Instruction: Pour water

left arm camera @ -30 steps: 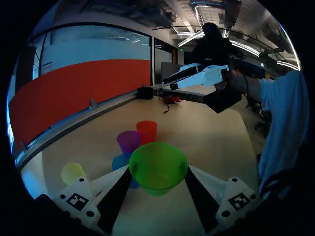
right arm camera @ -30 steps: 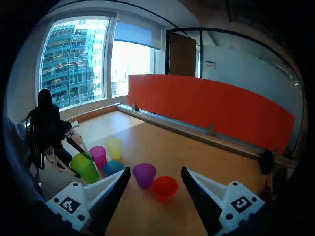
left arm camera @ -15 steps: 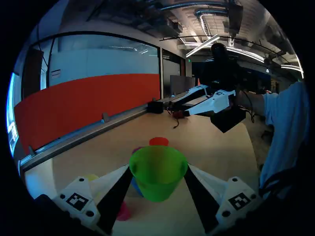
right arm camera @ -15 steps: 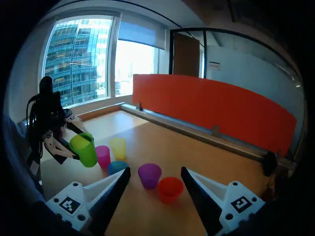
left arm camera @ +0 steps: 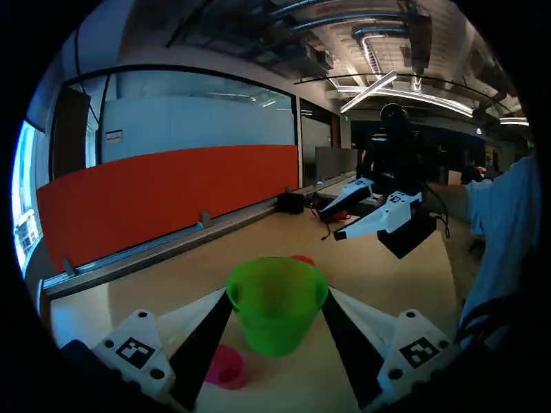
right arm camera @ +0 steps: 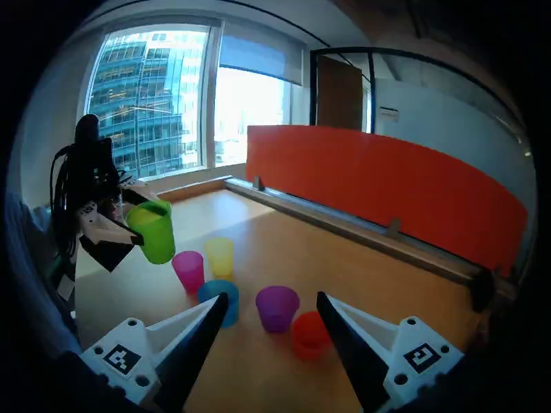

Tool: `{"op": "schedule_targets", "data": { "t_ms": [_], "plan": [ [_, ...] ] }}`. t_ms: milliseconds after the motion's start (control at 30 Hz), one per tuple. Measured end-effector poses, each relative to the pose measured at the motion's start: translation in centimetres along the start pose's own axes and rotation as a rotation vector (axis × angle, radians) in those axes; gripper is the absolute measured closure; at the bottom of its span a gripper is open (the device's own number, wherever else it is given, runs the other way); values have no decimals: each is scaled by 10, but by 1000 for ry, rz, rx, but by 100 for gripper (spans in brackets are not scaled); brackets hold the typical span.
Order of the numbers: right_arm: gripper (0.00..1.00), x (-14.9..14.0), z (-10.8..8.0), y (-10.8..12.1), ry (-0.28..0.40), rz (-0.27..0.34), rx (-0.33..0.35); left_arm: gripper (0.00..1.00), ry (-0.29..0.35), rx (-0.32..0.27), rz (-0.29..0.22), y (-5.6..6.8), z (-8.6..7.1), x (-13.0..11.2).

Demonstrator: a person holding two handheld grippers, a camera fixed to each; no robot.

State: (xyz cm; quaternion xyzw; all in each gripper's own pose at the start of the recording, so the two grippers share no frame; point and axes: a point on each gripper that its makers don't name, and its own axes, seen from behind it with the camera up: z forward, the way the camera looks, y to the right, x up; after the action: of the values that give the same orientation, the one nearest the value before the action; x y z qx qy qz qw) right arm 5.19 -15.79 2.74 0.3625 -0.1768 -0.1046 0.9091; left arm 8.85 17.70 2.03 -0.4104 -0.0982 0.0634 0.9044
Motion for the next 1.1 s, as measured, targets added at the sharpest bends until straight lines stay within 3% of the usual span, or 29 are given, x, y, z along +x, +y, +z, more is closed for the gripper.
{"op": "schedule_targets", "data": {
  "t_ms": [533,1100],
  "plan": [
    [0,-33,41,-27,-66,-15,95,12,38,61,9,-22,-17,18],
    [1,-55,71,-50,-111,-40,176,12,72,96,6,-34,-23,31]
  ]
}}
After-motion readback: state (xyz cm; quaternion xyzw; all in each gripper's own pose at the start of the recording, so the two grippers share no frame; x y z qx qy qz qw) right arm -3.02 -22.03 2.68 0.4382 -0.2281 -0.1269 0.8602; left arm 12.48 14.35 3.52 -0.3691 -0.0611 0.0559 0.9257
